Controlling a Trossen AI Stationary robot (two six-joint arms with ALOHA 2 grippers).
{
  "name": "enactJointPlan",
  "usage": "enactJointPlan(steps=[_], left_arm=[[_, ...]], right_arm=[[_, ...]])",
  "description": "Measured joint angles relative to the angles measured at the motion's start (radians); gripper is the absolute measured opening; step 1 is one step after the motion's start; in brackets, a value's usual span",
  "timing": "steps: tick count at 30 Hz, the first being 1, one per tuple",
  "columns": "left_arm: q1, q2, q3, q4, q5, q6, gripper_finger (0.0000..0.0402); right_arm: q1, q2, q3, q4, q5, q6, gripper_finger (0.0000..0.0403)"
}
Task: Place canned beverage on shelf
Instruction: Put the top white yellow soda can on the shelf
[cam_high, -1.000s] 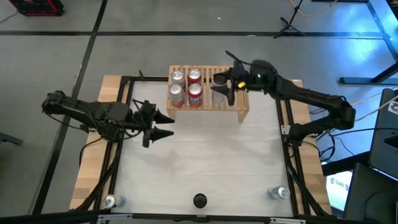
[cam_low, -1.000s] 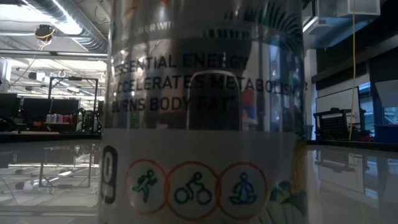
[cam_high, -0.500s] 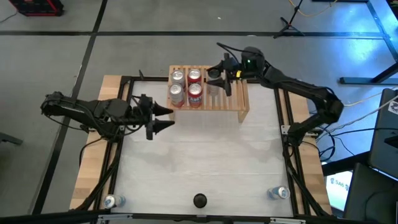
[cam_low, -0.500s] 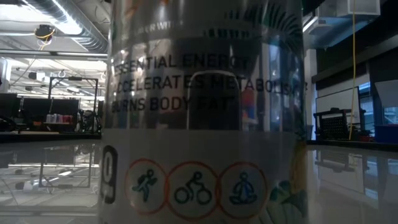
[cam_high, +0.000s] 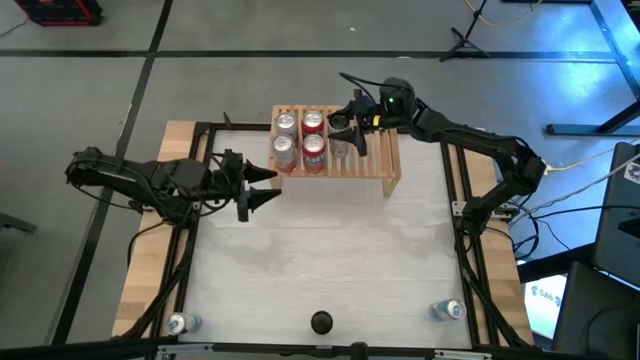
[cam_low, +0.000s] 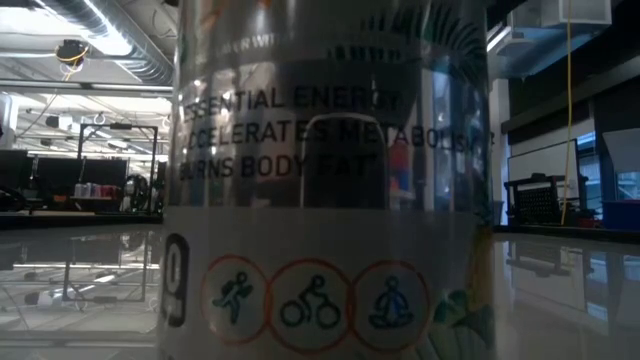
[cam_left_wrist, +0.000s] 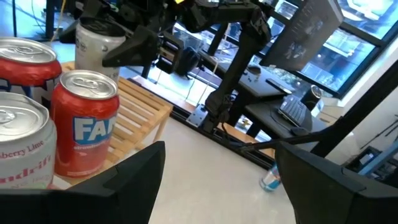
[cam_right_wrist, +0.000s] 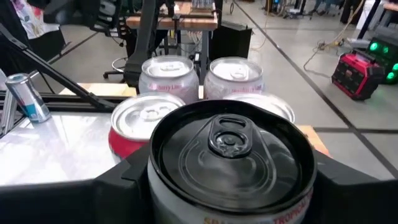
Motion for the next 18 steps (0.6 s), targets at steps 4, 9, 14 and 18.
enactJointPlan(steps=[4,9,14,18], left_arm=[[0.000,0.000,0.000,0.000,0.000,0.000,0.0300],[0.000,0.000,0.000,0.000,-0.001,-0.001,0.0300],[0.011,0.000,0.000,0.000,-0.006,-0.003,0.0300],[0.020,0.000,0.000,0.001,0.001,-0.004,0.0300]], right_arm=[[0.000,0.005,0.000,-0.005,0.005,0.000,0.0227],[0.000,0.013,0.000,0.007,0.034,0.002,0.0227],[0.000,0.017,0.000,0.022,0.049,0.002,0.0275],[0.000,0.017,0.001,0.021,0.051,0.001,0.0310]])
